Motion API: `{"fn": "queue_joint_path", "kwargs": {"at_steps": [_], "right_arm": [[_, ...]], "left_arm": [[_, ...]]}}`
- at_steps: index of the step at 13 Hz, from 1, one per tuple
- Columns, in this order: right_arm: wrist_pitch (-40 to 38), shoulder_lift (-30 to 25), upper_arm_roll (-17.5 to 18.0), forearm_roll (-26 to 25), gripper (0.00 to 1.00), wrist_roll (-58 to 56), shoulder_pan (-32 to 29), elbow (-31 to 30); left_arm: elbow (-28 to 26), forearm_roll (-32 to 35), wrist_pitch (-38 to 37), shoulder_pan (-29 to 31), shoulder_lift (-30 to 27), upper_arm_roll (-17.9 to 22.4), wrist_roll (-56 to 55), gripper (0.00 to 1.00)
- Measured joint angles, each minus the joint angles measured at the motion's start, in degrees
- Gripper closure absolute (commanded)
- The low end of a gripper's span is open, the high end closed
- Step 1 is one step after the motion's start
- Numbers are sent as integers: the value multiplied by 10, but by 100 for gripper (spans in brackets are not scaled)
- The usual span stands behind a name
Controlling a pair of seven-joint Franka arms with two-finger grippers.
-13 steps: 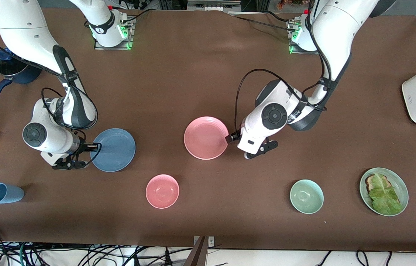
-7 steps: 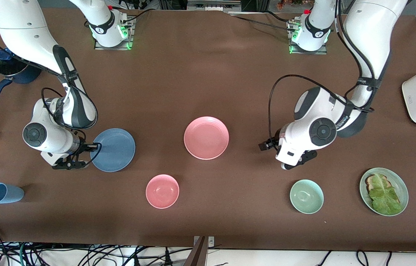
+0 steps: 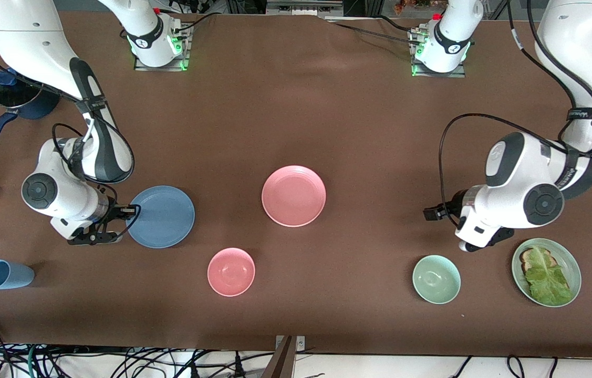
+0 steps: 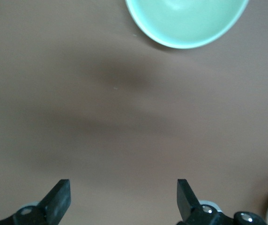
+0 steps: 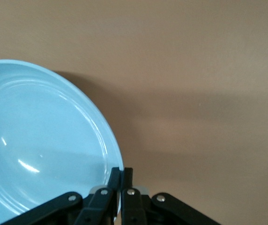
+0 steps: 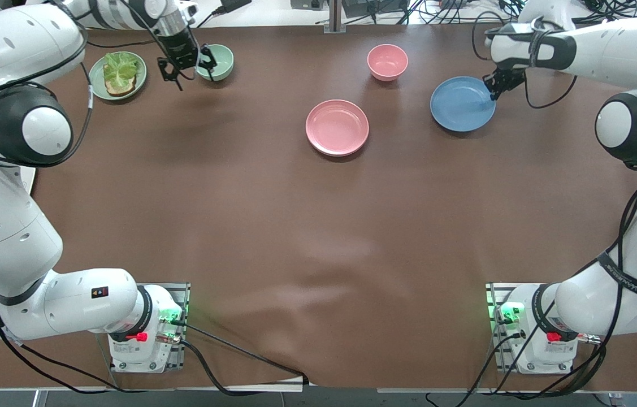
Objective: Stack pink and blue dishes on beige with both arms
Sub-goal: 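Carry the blue plate toward the stack while the left gripper returns to rest, then lower the blue plate onto the pink plate and open the right gripper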
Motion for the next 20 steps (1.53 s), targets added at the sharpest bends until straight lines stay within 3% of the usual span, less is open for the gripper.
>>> {"fn": "queue_joint_path", "kwargs": {"at_steps": [4, 7, 11, 14, 20], "right_arm": [[-153, -28, 34, 0, 100, -3, 1, 116], [-190, -40, 66, 0, 100, -1, 4, 148], [-194, -41, 123, 0, 100, 76, 6, 148], [-189, -37, 166, 1, 100, 179, 26, 148], [-101, 19, 170, 0, 100, 357, 128, 146]], "left_arm": [[1, 5, -47, 70, -21, -1, 101, 0], [0, 8, -70, 72, -57, 10, 117, 0], [-25, 4, -87, -13, -143, 93, 153, 0], [-34, -35, -114, -72, -209, 155, 157, 0], [-57, -57, -119, -105, -278, 177, 157, 0]]}}
